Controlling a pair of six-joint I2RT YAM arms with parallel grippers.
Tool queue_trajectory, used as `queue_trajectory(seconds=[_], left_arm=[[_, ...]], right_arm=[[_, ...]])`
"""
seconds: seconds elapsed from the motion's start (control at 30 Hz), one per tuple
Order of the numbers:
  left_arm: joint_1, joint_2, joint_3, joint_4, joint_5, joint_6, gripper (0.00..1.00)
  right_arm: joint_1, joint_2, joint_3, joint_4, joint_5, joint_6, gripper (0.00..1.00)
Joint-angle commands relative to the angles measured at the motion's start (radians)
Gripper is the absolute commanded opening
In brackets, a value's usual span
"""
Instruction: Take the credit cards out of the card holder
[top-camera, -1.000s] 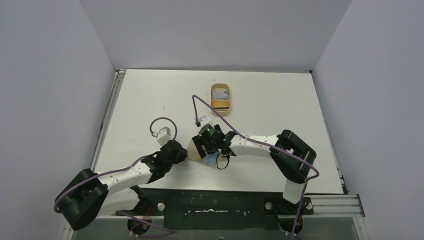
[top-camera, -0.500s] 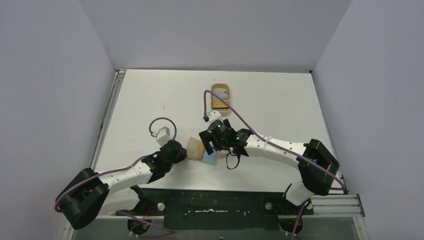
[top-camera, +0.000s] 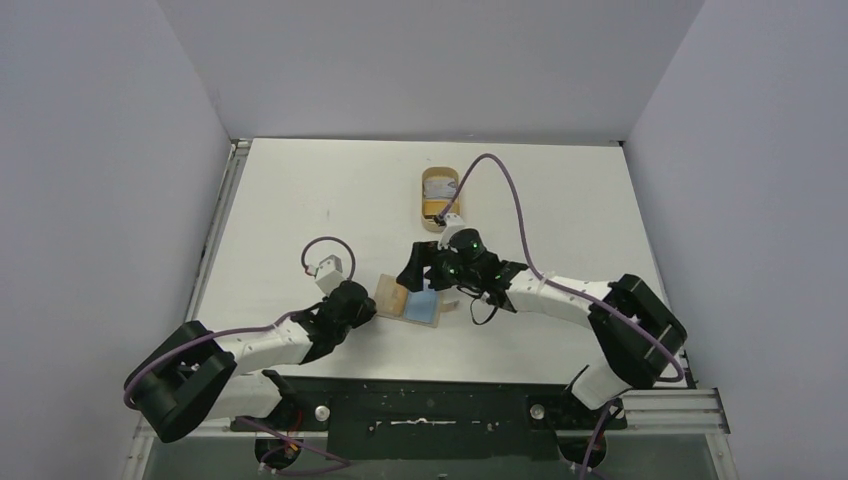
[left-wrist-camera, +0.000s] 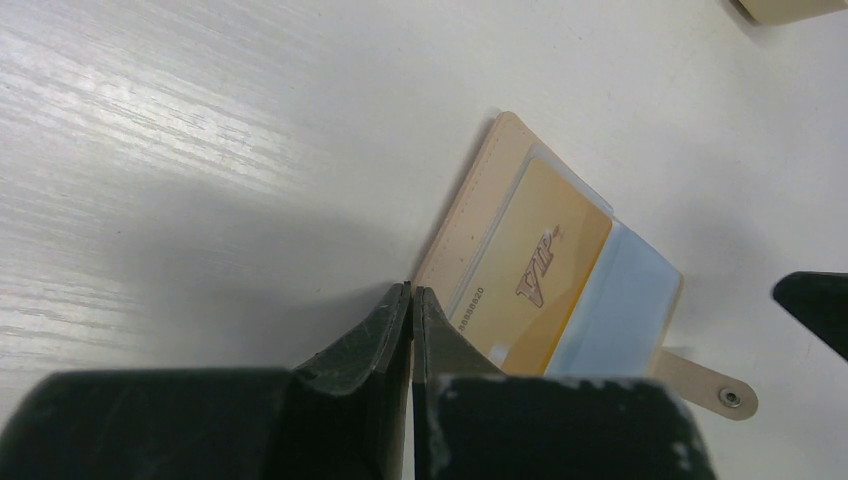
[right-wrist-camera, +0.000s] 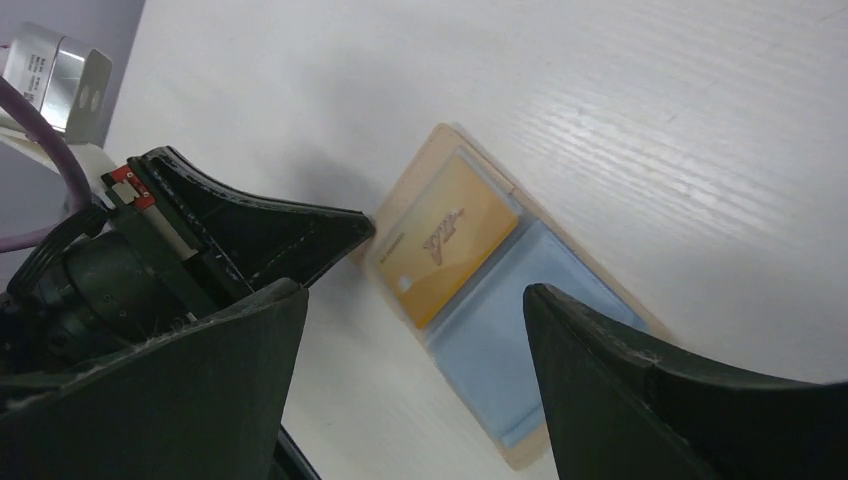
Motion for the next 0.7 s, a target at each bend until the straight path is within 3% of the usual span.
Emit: queue_trajectory(seconds=[0.0, 0.3, 0.67], left_arm=[[-0.003, 0.005, -0.009, 0.061, -0.03, -0.01, 0.0], [-0.004, -0.009, -0.021, 0.062, -0.035, -0.01, 0.0], [-0.005, -0.027, -0.029, 0.061, -0.032, -0.007, 0.0]], right_arm=[[0.007, 0.076, -0.04, 0.298, -0.119, 0.201, 0.81], [-0.003, 0.206, -0.136, 0.58, -0.113, 0.487, 0.83], [-0.001, 0.296, -0.139, 0.556, -0.059, 0.549, 0.84]])
